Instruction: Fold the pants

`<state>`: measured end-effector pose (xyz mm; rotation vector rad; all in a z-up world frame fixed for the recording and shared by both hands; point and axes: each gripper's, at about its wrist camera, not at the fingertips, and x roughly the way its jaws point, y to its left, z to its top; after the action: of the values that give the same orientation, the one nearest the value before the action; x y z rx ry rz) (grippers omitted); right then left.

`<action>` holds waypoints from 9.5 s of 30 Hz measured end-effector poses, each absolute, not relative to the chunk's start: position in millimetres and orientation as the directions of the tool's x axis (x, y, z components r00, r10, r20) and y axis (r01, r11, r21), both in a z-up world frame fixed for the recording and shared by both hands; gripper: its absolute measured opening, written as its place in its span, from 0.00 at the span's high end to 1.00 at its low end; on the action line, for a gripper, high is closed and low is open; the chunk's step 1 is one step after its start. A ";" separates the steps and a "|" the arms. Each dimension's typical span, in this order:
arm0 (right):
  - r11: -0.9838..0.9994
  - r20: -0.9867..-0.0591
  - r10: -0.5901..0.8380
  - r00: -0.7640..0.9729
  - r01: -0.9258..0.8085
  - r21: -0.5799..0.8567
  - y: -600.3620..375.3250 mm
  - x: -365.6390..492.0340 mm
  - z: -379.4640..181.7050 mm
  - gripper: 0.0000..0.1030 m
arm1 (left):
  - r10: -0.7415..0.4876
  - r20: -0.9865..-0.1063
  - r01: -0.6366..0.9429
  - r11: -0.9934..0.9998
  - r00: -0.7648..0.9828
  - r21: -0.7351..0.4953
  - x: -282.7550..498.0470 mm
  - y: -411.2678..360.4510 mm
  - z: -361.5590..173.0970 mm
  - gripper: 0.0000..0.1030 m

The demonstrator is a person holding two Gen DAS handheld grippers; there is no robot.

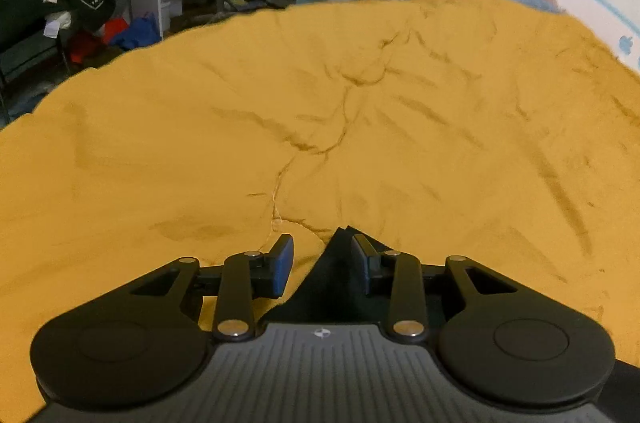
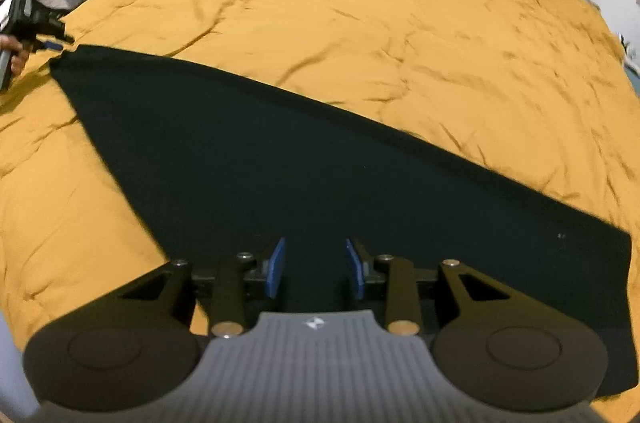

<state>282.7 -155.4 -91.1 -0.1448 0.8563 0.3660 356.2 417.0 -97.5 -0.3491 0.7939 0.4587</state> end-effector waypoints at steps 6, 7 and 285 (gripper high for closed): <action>0.940 -0.774 0.228 0.591 -0.342 0.016 -160.4 295.6 -103.2 0.72 | 0.244 -0.715 -0.483 0.863 0.656 -0.148 362.9 410.4 -106.6 1.00; 0.940 -0.776 0.225 0.589 -0.342 0.013 -159.6 297.4 -105.0 0.72 | 0.255 -0.690 -0.472 0.870 0.677 -0.141 361.6 407.2 -103.7 1.00; 0.842 -0.675 0.340 0.655 0.107 0.528 -491.4 303.4 -147.3 0.46 | -0.303 -0.665 0.076 0.934 0.682 -0.348 283.8 -34.5 -109.0 0.67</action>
<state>303.4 -491.4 -147.3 0.5705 0.8578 0.1407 283.8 -34.5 -109.0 -0.3053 0.7942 -0.2163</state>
